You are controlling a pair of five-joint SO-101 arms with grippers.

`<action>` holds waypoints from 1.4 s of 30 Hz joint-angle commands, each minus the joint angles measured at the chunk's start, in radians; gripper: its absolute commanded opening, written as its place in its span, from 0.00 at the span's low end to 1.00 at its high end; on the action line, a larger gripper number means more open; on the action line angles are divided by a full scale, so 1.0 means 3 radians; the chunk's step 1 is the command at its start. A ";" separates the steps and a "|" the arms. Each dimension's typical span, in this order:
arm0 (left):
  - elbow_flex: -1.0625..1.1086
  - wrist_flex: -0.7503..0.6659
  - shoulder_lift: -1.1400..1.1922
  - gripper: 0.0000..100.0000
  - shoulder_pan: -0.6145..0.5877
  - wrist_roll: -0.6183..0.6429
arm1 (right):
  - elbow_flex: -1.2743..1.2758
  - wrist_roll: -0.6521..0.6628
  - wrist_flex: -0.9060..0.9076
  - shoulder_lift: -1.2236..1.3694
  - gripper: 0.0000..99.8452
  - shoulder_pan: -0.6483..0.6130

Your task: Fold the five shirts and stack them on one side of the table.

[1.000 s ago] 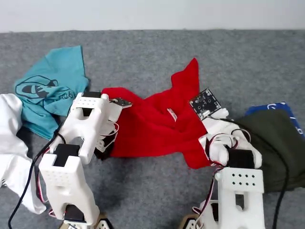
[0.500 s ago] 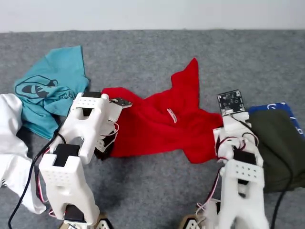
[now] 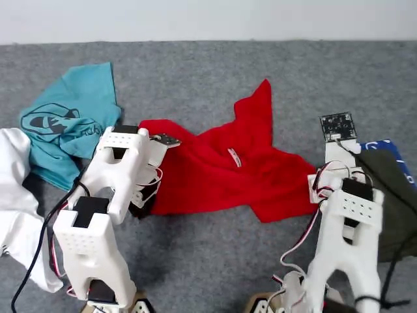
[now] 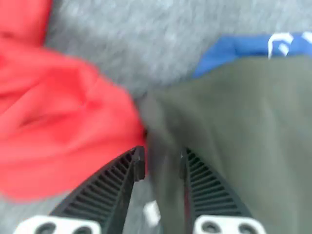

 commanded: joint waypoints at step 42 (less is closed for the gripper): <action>-0.0033 -0.0010 0.0077 0.01 0.0005 -0.0015 | 0.0849 0.0327 -0.0923 0.0473 0.01 -0.0417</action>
